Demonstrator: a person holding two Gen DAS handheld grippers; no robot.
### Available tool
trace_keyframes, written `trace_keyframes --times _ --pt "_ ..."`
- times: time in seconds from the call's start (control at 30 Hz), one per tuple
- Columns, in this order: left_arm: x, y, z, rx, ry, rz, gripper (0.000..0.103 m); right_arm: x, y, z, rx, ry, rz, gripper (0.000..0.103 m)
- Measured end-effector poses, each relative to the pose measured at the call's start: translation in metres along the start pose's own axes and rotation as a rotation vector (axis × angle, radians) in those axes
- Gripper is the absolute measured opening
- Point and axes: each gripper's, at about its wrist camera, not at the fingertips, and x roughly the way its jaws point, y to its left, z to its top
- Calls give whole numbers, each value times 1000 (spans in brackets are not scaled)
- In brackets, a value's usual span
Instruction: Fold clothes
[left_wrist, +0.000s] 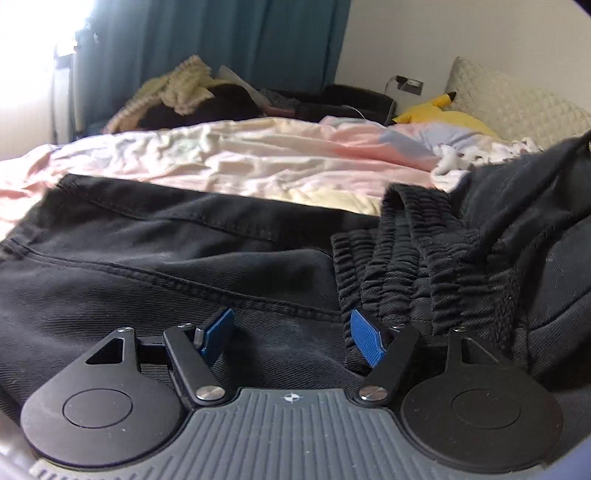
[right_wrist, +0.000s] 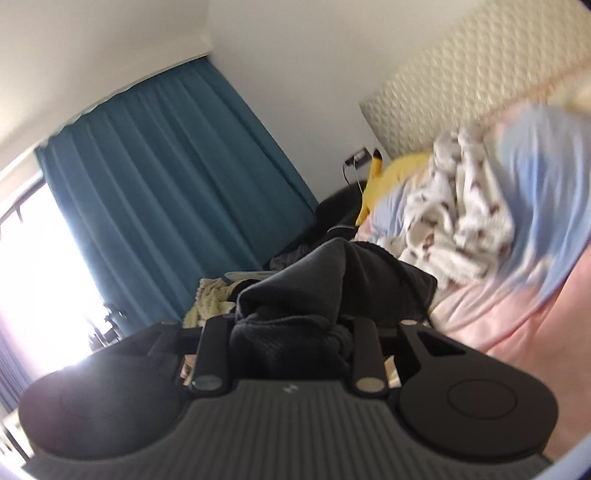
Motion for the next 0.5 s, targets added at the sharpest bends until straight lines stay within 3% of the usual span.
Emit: trace_keyframes --times 0.17,0.3,0.4,0.5 --pt "-37 24 14 -34 -42 14 87 17 20 11 -76 56 -8 29" --pt "-94 47 15 6 -90 101 91 44 54 5 -168 81 36 32" --pt "-128 76 22 -61 -102 181 92 66 85 -14 -237 108 67 32" --pt "-155 106 34 -151 -174 234 92 83 121 -36 -303 131 97 32"
